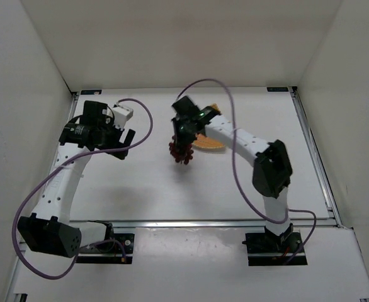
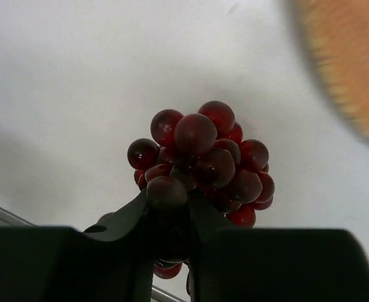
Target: Place and organize the fake fruits in the fruit bowl
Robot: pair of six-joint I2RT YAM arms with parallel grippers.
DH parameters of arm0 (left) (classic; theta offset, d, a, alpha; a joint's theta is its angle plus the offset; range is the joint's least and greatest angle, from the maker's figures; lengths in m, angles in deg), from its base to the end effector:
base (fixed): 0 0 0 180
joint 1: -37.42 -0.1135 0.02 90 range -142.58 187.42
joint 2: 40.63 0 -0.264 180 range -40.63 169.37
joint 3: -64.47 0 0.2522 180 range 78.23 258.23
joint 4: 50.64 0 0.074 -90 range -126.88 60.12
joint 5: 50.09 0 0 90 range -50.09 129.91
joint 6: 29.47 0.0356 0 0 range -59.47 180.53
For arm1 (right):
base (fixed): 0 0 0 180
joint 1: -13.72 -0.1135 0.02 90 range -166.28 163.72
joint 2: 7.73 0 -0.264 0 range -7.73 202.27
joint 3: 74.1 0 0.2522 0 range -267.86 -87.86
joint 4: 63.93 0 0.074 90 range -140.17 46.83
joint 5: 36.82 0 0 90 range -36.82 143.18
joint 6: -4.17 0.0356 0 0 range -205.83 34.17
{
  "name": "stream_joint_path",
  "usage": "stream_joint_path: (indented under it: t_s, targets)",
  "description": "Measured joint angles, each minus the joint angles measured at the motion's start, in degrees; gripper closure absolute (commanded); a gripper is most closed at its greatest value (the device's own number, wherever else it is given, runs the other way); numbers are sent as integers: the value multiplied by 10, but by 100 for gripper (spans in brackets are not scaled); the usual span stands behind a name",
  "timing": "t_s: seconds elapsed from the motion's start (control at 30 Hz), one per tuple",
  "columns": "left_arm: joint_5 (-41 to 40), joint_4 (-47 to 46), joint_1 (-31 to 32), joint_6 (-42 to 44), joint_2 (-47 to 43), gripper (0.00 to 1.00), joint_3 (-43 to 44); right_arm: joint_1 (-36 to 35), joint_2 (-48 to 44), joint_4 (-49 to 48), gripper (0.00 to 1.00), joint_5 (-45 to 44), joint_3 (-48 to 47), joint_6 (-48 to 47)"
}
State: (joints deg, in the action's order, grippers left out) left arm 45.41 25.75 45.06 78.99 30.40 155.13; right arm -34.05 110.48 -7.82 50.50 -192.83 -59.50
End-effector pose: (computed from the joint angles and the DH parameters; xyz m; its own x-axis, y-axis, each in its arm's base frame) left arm 0.2292 -0.0342 0.3564 -0.7279 0.4156 -0.5453 0.4374 0.8940 0.0975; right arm 0.3097 0.3387 0.2580 -0.8172 -0.2410 -0.5236 -0.4010 0.8902 0.2161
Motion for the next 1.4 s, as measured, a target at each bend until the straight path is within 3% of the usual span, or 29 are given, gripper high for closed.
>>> stream_joint_path:
  t_s: [0.2, 0.3, 0.4, 0.5, 0.53, 0.57, 0.6, 0.77, 0.9, 1.03, 1.17, 1.3, 1.4]
  targets:
    - [-54, -4, 102, 22, 0, 0, -7, 142, -110, -36, 100, -21, -16, 33]
    - [-81, -17, 131, 32, -2, 0, -39, 194, -88, -43, 100, -35, -57, 36]
    - [-104, -27, 135, 37, -4, 0, -78, 216, -34, -44, 91, -36, -89, 38]
    - [-126, -36, 135, 40, -11, 0, -109, 224, 25, -42, 66, -17, -93, 38]
    - [-133, -43, 135, 42, -17, 0, -122, 226, 43, -38, 49, -10, -93, 40]
    - [-141, -51, 135, 45, -24, 0, -135, 227, 60, -32, 14, -1, -93, 42]
    - [-148, -57, 132, 47, -31, 0, -149, 228, 73, -27, 0, 8, -93, 45]
    - [-170, -68, 104, 50, -48, 0, -182, 230, 72, 4, 0, 26, -96, 42]
    - [-180, -80, 74, 43, -64, 0, -189, 230, -57, 6, 0, -3, -41, 29]
    - [-190, -90, 31, 35, -106, 0, -226, 269, -319, -14, 0, -18, 115, 37]
    - [-198, -89, -24, 26, -143, 0, -266, 384, -569, -31, 0, -18, 336, 83]
    - [-198, -87, -66, 14, -143, 0, -275, 443, -662, 11, 0, 17, 541, 114]
    - [-197, -86, -88, 0, -142, 0, -275, 476, -663, 70, 0, 43, 607, 118]
